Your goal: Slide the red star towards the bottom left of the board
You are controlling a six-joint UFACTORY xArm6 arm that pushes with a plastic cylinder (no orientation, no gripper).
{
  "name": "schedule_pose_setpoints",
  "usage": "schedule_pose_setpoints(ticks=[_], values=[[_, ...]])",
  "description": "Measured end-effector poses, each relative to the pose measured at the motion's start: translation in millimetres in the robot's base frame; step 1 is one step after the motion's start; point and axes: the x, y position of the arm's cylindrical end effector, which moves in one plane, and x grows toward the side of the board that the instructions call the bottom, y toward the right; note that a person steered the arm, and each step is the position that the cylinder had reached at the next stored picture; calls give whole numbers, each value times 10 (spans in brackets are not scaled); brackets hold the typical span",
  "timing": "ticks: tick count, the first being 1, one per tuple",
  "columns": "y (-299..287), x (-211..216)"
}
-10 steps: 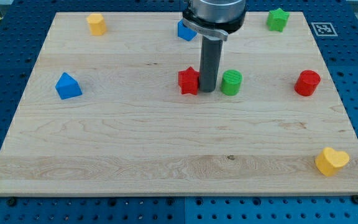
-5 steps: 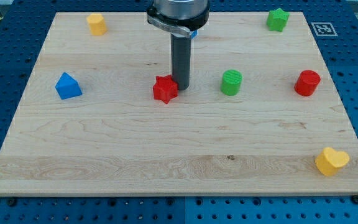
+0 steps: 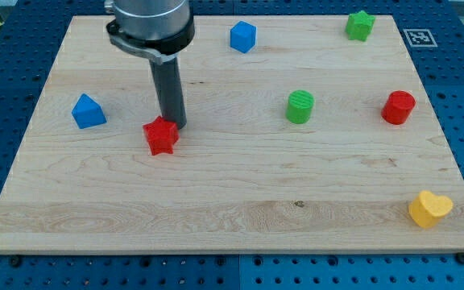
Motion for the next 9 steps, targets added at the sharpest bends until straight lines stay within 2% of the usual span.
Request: schedule_pose_setpoints(ticks=[3,5,7,8,9], values=[[45,239],[45,640],[32,799],[-225,412],[-265,336]])
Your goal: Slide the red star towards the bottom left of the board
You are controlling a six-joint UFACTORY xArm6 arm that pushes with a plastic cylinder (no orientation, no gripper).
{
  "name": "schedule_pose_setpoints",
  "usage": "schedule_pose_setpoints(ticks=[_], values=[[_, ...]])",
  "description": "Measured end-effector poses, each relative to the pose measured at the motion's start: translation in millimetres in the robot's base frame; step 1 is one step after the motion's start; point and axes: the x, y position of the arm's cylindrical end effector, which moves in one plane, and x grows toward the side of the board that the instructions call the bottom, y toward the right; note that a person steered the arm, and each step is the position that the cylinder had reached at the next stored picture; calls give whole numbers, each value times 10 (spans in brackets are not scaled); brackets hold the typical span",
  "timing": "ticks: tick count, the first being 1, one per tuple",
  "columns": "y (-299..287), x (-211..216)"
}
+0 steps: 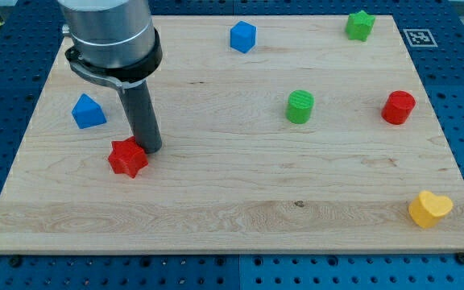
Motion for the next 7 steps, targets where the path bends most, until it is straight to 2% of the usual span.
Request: schedule_pose_setpoints(ticks=[6,7], values=[[-84,274],[-78,-27]])
